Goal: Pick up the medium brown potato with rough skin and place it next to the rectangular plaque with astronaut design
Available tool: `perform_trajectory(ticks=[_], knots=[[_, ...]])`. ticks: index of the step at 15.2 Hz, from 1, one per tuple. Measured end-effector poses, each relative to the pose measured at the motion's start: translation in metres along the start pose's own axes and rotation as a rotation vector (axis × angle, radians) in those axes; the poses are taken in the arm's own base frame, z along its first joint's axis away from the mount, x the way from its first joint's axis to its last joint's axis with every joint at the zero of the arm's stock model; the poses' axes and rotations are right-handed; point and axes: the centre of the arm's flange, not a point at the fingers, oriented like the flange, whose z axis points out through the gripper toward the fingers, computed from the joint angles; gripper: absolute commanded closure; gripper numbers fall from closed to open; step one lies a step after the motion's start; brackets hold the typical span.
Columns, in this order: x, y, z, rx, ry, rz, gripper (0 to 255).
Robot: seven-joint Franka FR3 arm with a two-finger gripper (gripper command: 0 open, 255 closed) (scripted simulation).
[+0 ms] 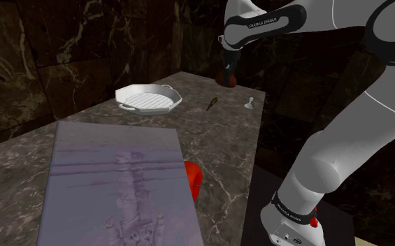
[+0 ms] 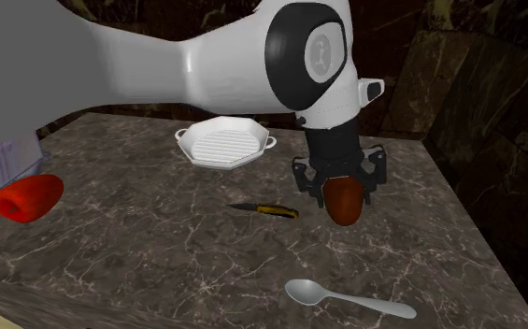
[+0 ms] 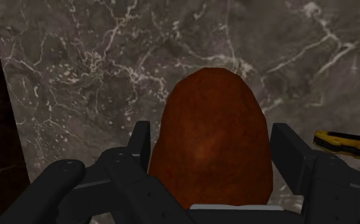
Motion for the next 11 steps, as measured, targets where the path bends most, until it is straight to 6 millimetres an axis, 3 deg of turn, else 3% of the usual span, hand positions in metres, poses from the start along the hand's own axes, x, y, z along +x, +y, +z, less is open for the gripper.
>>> perform_trajectory(ticks=[11], knots=[[-0.002,0.02,-0.055,0.0,0.0,0.0,255]])
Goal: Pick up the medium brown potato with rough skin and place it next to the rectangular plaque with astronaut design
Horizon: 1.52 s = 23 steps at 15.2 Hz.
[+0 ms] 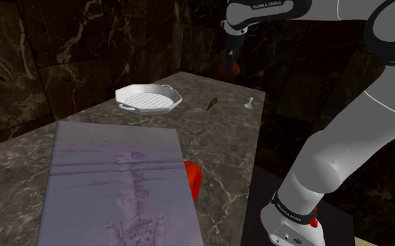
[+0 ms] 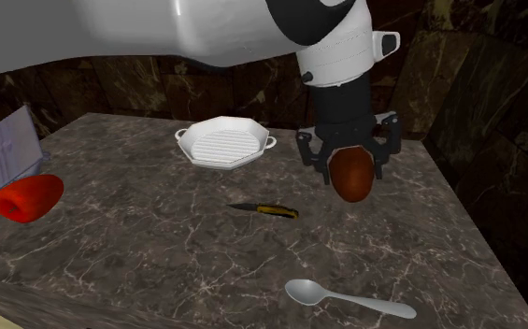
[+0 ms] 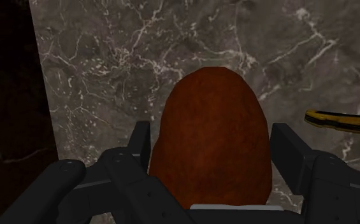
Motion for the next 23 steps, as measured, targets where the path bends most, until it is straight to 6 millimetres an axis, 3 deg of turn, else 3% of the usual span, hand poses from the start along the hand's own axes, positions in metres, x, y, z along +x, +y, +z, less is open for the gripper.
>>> perform_trajectory(ticks=[23], knots=[[-0.007,0.038,-0.114,0.0,0.0,0.0,255]])
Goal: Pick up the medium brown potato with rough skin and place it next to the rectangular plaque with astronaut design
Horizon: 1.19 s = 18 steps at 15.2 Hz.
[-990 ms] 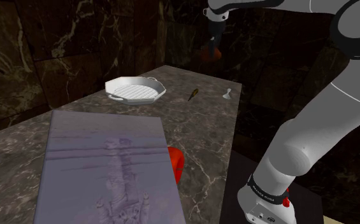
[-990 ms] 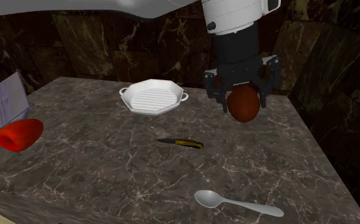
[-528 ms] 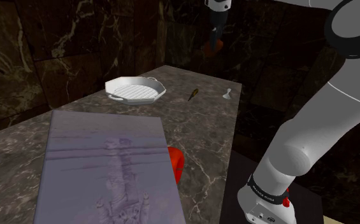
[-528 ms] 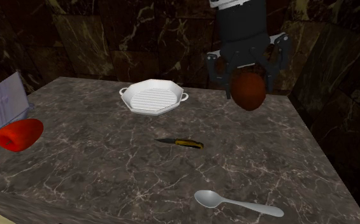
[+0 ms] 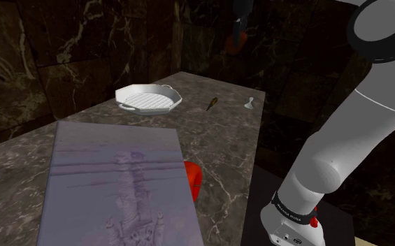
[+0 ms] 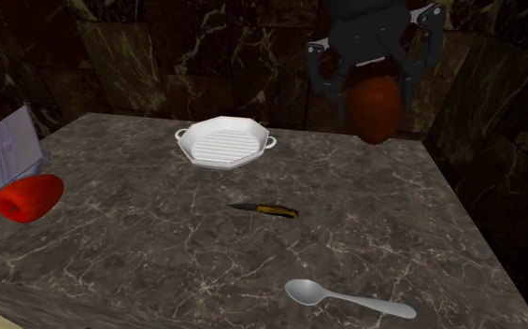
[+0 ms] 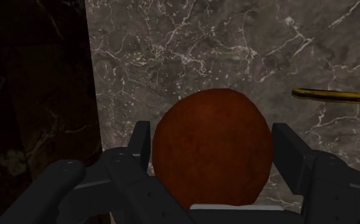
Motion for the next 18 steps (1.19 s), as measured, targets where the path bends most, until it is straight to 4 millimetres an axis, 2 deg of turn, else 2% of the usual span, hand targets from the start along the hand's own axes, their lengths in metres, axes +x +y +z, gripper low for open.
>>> perform_trajectory(ticks=[1,3,15,18], knots=[[0.0,0.002,-0.005,0.0,0.0,0.0,255],[0.003,-0.011,-0.012,0.0,0.0,0.0,255],[0.029,-0.157,-0.064,0.001,0.001,-0.001,255],[0.03,-0.193,-0.078,0.0,0.0,-0.001,255]])
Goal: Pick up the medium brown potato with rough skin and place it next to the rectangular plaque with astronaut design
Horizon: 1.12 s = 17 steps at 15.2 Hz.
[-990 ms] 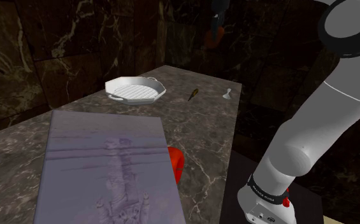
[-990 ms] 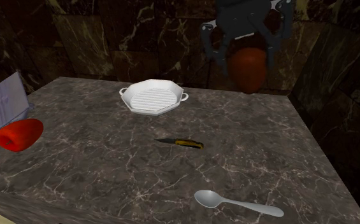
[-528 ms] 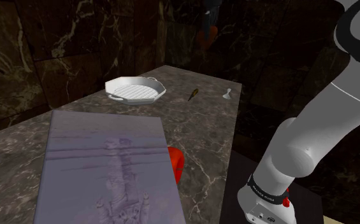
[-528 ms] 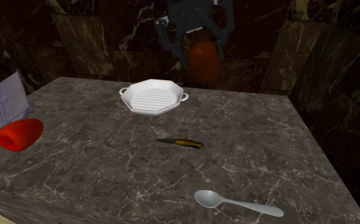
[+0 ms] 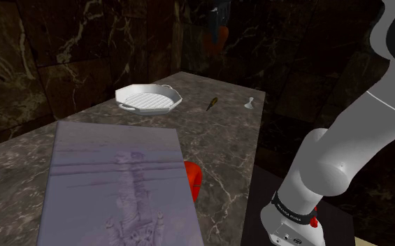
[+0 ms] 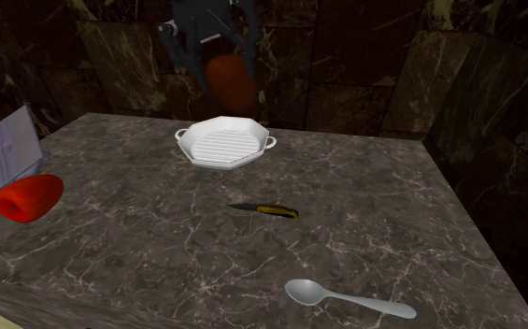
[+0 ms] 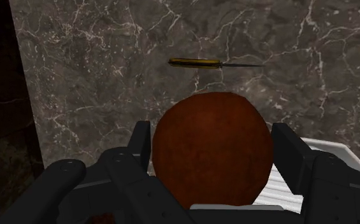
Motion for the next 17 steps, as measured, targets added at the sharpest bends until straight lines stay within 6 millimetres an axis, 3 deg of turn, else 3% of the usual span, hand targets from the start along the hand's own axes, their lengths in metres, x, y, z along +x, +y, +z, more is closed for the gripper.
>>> perform_trajectory(ticks=[17], knots=[[0.031,-0.212,-0.072,-0.001,0.0,-0.001,255]])
